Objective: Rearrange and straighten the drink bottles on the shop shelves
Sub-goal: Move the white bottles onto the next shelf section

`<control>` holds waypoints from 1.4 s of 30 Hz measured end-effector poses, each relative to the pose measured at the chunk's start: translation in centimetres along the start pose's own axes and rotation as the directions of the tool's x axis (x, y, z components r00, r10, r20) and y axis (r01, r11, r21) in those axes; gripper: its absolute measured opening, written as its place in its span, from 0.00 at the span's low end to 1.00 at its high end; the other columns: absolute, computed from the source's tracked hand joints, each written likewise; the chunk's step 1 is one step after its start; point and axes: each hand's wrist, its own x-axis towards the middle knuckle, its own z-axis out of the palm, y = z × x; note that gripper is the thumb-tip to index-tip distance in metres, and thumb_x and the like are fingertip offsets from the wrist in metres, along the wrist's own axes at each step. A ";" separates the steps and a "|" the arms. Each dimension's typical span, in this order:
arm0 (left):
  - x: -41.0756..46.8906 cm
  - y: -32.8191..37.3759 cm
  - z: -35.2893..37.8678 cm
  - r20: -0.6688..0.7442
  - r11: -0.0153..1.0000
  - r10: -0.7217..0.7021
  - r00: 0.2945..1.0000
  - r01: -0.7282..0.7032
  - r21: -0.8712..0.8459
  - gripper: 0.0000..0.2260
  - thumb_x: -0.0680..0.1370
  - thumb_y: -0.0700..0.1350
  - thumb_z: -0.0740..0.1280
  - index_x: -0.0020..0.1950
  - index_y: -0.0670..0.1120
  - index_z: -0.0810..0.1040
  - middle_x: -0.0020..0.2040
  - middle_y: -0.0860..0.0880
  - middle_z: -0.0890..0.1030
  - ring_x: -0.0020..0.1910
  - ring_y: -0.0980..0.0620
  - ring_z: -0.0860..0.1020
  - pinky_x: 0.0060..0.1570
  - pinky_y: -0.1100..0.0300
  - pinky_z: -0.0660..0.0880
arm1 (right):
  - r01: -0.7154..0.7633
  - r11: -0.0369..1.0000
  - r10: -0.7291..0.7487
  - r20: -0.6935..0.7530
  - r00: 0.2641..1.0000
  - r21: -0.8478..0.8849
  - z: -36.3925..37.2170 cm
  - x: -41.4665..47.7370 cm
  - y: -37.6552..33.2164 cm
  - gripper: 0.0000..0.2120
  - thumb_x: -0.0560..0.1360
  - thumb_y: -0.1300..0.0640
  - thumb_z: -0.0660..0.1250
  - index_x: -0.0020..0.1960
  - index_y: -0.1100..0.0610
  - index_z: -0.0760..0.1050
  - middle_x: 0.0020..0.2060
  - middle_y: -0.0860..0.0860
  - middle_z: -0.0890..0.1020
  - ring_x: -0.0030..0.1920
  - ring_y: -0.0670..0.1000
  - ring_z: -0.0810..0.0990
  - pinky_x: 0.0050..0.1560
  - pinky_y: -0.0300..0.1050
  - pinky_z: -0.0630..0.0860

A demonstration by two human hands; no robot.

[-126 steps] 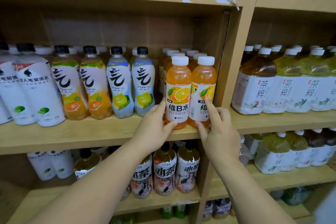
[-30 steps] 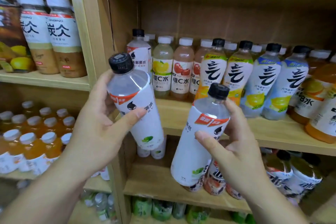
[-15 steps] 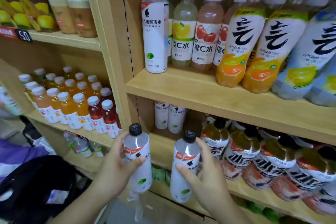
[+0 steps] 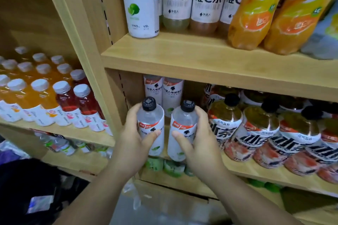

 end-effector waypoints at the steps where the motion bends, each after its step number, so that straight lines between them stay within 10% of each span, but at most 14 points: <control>1: 0.5 -0.2 0.2 0.010 1.000 0.010 1.000 -0.010 -0.007 0.33 0.77 0.47 0.75 0.74 0.70 0.62 0.67 0.65 0.77 0.66 0.62 0.76 0.63 0.48 0.78 | -0.006 1.000 0.006 0.012 1.000 0.009 0.4 0.7 0.1 0.34 0.79 0.44 0.71 0.76 0.39 0.54 0.70 0.43 0.73 0.68 0.42 0.74 0.65 0.43 0.74; 6: 2.6 -1.0 0.7 0.012 0.992 0.026 1.000 -0.027 0.123 0.33 0.80 0.50 0.72 0.80 0.56 0.59 0.68 0.71 0.73 0.62 0.69 0.75 0.59 0.72 0.72 | -0.032 0.998 0.034 0.029 0.999 -0.059 1.8 3.4 1.0 0.19 0.79 0.44 0.70 0.61 0.46 0.63 0.55 0.50 0.78 0.53 0.48 0.79 0.47 0.44 0.76; 12: 2.5 -2.0 1.8 -0.074 0.990 0.013 0.997 -0.002 0.143 0.37 0.80 0.49 0.71 0.83 0.57 0.53 0.76 0.52 0.71 0.74 0.53 0.71 0.68 0.45 0.74 | -0.060 0.998 0.060 -0.045 0.997 -0.008 2.8 3.6 2.2 0.34 0.77 0.46 0.74 0.73 0.40 0.56 0.66 0.50 0.78 0.63 0.50 0.79 0.60 0.53 0.80; 15: -0.3 -3.7 3.0 -0.188 0.983 -0.145 0.971 0.163 0.086 0.39 0.78 0.47 0.74 0.83 0.52 0.56 0.74 0.50 0.74 0.71 0.52 0.74 0.66 0.45 0.76 | -0.134 0.988 0.138 -0.049 0.989 0.074 4.1 1.6 4.0 0.44 0.76 0.52 0.75 0.81 0.41 0.50 0.72 0.46 0.75 0.71 0.46 0.74 0.67 0.51 0.78; 19: -2.4 -5.8 4.8 -0.250 0.958 -0.255 0.934 0.279 0.064 0.26 0.79 0.48 0.73 0.76 0.49 0.72 0.66 0.52 0.81 0.61 0.58 0.80 0.60 0.58 0.79 | -0.187 0.980 0.192 -0.075 0.979 0.064 5.8 0.1 6.6 0.38 0.75 0.56 0.76 0.79 0.47 0.62 0.65 0.45 0.79 0.65 0.43 0.78 0.64 0.49 0.80; 24: -0.4 -6.1 5.8 -0.396 0.937 -0.255 0.882 0.327 0.125 0.18 0.77 0.50 0.74 0.66 0.47 0.81 0.58 0.50 0.83 0.52 0.54 0.83 0.55 0.51 0.80 | -0.216 0.975 0.221 -0.096 0.971 0.058 6.8 1.5 7.2 0.30 0.75 0.54 0.76 0.73 0.49 0.68 0.62 0.47 0.81 0.60 0.41 0.79 0.54 0.26 0.75; 30: 2.0 -5.9 6.8 -0.458 0.918 -0.250 0.853 0.359 0.168 0.18 0.79 0.49 0.72 0.66 0.43 0.81 0.59 0.44 0.84 0.58 0.45 0.83 0.58 0.47 0.78 | -0.287 0.958 0.285 -0.118 0.951 0.002 8.1 4.6 7.4 0.33 0.71 0.47 0.79 0.71 0.51 0.67 0.59 0.54 0.81 0.58 0.55 0.81 0.59 0.56 0.79; 42: 4.7 -6.2 6.5 -0.437 0.901 -0.267 0.859 0.383 0.203 0.12 0.80 0.48 0.70 0.52 0.39 0.81 0.45 0.39 0.84 0.48 0.37 0.81 0.47 0.49 0.76 | -0.281 0.960 0.278 -0.127 0.952 -0.009 8.9 7.4 7.9 0.33 0.66 0.43 0.81 0.63 0.54 0.70 0.43 0.47 0.82 0.43 0.51 0.82 0.34 0.39 0.70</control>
